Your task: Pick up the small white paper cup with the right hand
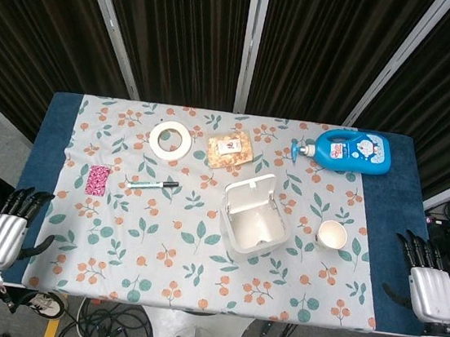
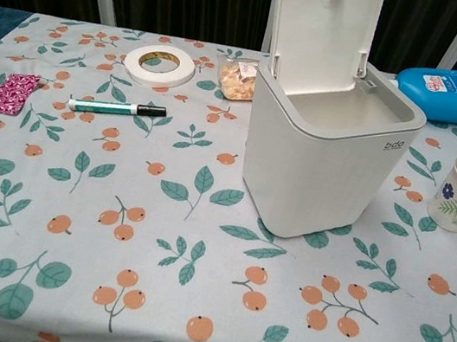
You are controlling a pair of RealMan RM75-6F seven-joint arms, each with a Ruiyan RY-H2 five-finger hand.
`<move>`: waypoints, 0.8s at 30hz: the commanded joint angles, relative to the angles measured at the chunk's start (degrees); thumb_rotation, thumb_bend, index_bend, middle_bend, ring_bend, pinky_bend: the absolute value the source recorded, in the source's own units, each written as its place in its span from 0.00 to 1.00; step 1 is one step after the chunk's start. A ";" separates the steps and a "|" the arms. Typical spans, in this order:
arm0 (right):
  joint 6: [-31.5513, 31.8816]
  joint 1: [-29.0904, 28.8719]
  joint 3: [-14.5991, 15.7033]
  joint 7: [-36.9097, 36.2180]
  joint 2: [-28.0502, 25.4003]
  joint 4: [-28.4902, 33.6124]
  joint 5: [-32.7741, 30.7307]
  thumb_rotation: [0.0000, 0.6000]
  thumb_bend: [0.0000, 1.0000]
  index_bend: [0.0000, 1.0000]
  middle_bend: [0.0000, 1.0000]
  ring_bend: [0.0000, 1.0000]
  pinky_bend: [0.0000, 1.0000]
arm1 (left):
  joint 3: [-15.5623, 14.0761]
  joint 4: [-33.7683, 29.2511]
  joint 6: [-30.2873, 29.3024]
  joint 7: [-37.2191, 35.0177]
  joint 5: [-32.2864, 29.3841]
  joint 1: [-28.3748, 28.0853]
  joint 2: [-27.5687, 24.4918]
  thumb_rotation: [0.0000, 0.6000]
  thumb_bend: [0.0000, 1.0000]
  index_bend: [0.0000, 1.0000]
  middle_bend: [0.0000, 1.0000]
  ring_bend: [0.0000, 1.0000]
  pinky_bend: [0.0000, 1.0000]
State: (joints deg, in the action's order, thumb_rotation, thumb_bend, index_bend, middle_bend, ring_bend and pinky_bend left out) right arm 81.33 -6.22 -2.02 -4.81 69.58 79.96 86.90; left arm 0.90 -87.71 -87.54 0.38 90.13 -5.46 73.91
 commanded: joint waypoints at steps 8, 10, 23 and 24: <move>-1.41 -0.59 0.12 0.74 0.21 0.16 -0.34 1.00 0.07 0.00 0.00 0.00 0.00 | -0.17 0.88 0.19 -0.74 -0.26 0.18 0.42 1.00 0.24 0.18 0.17 0.08 0.12; -1.90 -0.91 0.12 0.85 0.28 0.26 -0.30 1.00 0.07 0.00 0.00 0.00 0.00 | -0.27 1.05 0.38 -0.79 -0.10 0.07 0.55 1.00 0.24 0.18 0.17 0.08 0.12; -11.66 -8.74 -2.05 4.94 2.90 0.90 -1.18 1.00 0.07 0.00 0.00 0.00 0.00 | -0.57 2.84 1.14 -1.73 -0.42 0.01 1.43 1.00 0.24 0.18 0.17 0.08 0.12; -12.54 -9.44 -2.22 5.11 3.27 0.73 -1.33 1.00 0.07 0.00 0.00 0.00 0.00 | -0.62 2.91 1.20 -1.76 -0.41 0.01 1.40 1.00 0.24 0.18 0.17 0.08 0.12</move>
State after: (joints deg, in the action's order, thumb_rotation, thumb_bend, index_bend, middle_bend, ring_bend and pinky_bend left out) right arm 70.32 -14.31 -3.70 -0.30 71.99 80.93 86.06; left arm 0.27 -84.79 -86.35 -1.37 89.74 -5.44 75.32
